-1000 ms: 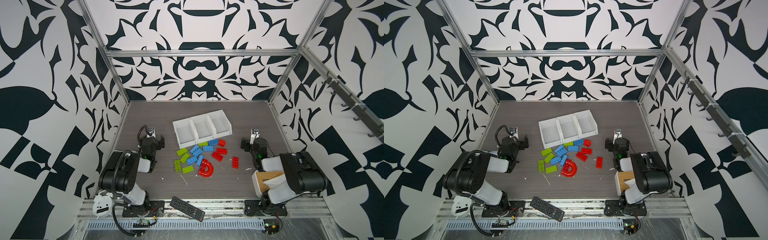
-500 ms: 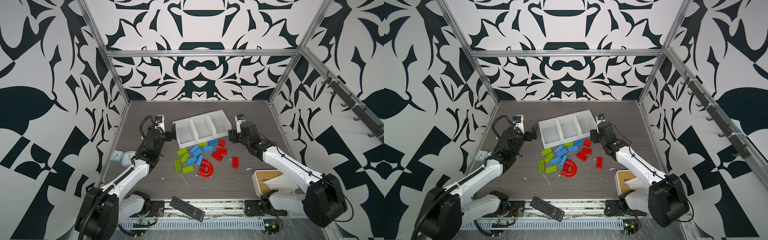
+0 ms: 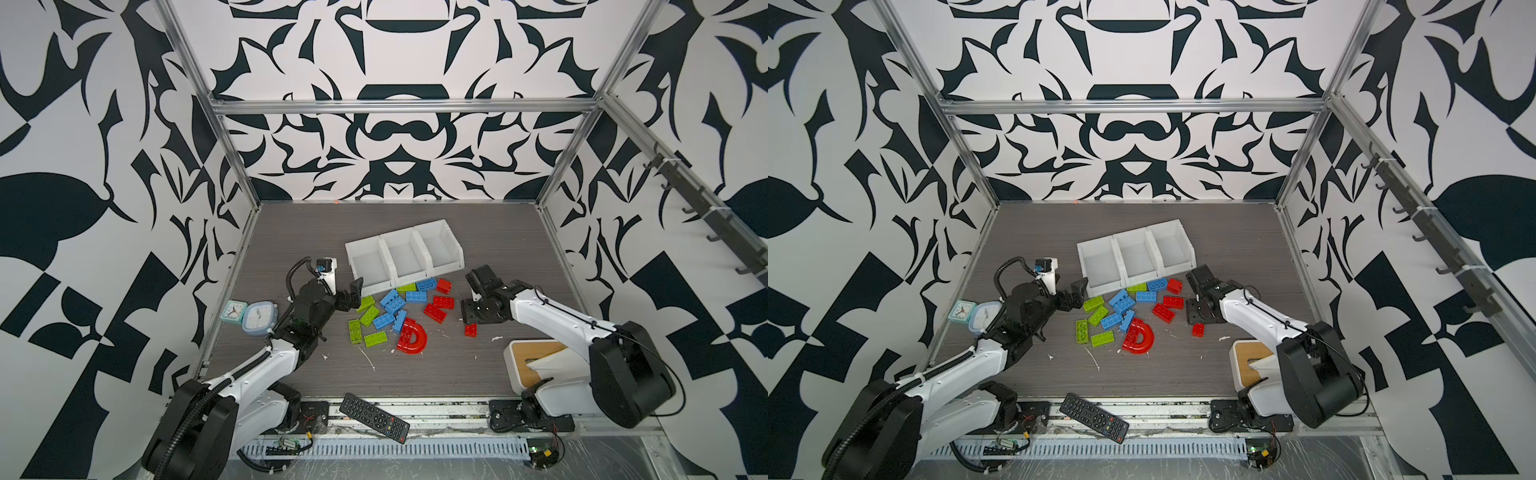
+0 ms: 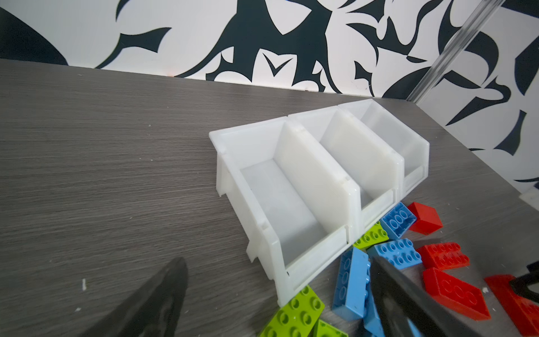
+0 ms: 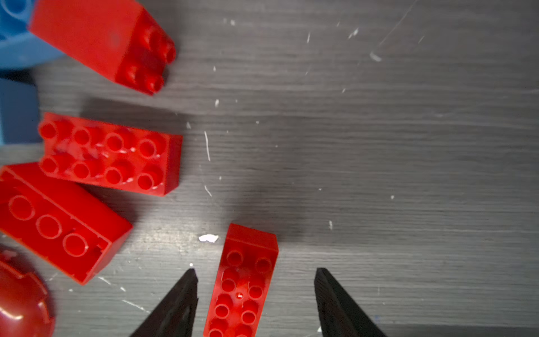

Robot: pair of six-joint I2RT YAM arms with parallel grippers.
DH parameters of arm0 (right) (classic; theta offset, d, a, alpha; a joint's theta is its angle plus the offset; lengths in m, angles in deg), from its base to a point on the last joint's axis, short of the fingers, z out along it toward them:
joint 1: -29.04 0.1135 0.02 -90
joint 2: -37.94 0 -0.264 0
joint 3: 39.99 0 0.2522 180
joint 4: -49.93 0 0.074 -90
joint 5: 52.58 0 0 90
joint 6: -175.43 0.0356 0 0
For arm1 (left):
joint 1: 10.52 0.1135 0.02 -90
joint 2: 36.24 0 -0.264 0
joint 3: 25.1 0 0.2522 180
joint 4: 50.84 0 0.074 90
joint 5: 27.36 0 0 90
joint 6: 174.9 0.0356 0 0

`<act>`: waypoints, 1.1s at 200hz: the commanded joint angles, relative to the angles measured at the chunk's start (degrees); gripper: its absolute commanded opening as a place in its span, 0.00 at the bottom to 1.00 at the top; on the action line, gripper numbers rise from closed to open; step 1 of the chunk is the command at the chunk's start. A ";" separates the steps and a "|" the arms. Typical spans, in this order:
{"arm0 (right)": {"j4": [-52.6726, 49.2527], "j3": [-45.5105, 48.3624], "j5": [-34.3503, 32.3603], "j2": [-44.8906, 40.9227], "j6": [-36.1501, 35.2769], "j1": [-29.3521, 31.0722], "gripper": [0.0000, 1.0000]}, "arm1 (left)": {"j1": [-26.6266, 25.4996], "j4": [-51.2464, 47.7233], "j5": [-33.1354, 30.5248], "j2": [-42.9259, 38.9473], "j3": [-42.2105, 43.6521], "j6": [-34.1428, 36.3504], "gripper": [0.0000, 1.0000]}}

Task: Sort the legos into containers by color
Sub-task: 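Grasp a red brick with the right gripper while the left arm moves beside the bin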

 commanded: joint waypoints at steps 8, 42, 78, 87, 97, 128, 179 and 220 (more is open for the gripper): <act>-0.60 0.00 1.90 0.08 2.59 0.41 0.64 | 0.03 2.22 1.59 -0.24 -0.31 -0.80 1.00; 0.82 0.42 1.11 0.50 2.44 0.45 0.62 | -0.01 4.91 0.65 -1.83 1.84 -0.69 1.00; 0.96 -1.00 1.31 4.15 1.33 0.67 0.55 | -0.01 3.62 0.04 -2.81 1.59 -0.68 1.00; 1.13 -1.01 1.32 4.47 1.12 0.76 0.54 | 0.00 4.14 -0.30 -3.19 2.01 -0.67 1.00; 1.61 -0.94 1.28 4.58 1.03 0.76 0.51 | -0.01 4.30 -0.71 -3.45 2.30 -0.45 1.00; 2.60 -0.57 0.91 4.22 0.73 0.75 0.42 | -0.01 3.90 -1.07 -3.13 2.05 -0.23 1.00; 2.50 -2.31 0.73 3.66 -1.75 0.76 0.30 | -0.01 2.63 -0.69 -2.04 1.02 -0.05 1.00; 1.38 -7.74 0.25 0.63 -5.18 0.01 0.26 | -0.01 2.45 -1.58 -2.39 1.02 0.19 1.00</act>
